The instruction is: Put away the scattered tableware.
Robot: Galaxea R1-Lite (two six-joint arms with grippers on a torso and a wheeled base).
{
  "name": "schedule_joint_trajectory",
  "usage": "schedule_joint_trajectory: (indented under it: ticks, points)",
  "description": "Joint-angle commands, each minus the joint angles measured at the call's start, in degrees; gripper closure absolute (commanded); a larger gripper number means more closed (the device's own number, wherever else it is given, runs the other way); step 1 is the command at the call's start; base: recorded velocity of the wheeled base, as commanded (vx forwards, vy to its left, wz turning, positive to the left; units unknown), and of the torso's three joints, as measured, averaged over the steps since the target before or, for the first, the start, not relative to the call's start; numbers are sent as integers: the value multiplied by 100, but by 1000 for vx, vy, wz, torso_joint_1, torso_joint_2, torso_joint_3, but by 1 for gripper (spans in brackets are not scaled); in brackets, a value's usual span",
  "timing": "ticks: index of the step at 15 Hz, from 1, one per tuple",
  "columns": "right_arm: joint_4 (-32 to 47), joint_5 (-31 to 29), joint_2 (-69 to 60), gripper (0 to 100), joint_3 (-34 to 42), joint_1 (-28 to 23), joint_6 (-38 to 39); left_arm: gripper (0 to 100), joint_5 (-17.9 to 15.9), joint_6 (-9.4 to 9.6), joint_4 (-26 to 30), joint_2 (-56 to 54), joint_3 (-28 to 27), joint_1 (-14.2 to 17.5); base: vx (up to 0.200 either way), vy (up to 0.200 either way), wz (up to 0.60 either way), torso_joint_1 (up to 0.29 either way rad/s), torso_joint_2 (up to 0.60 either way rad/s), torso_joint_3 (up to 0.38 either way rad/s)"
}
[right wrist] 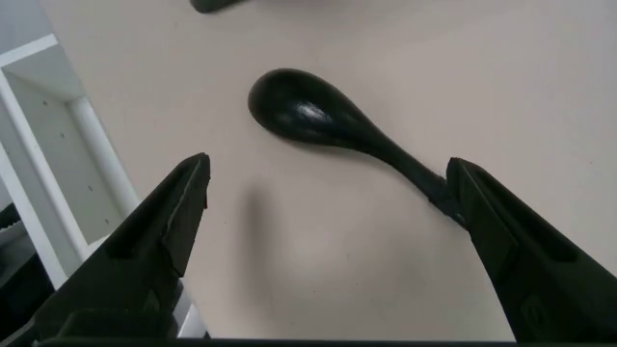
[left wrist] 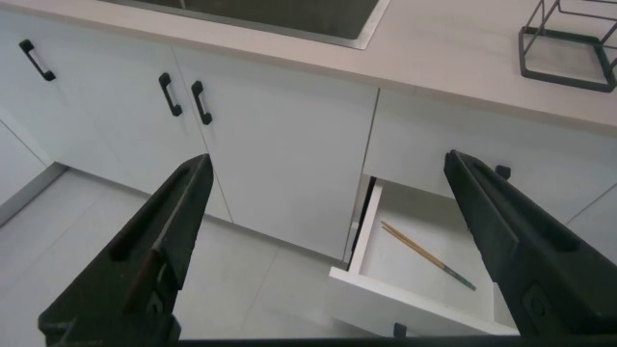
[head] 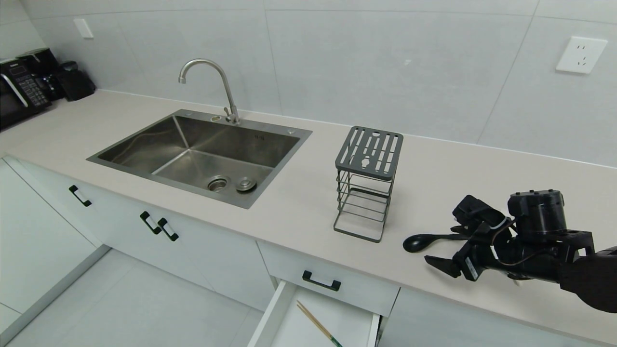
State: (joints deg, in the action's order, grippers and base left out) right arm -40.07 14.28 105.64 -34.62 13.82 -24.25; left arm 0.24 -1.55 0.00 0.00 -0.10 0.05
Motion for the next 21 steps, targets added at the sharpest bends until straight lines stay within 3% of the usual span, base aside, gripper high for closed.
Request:
schedule_joint_trajectory:
  ticks: [1, 7, 15, 16, 21]
  points:
    - [-1, 67, 202, 0, -18, -29, -1, 0, 2, -3, 0, 0, 1, 4, 0, 0, 0, 0, 0, 0]
    - [-97, 111, 835, 0, -607, -64, -1, 0, 2, -3, 0, 0, 1, 4, 0, 0, 0, 0, 0, 0]
    - [-203, 5, 1134, 0, -739, -73, -1, 0, 2, -3, 0, 0, 1, 4, 0, 0, 0, 0, 0, 0]
    - [-203, 5, 1134, 100, -739, -73, -1, 0, 2, -3, 0, 0, 1, 4, 0, 0, 0, 0, 0, 0]
    - [-203, -56, 1099, 100, -695, -73, 8, 0, 2, -3, 0, 0, 1, 4, 0, 0, 0, 0, 0, 0]
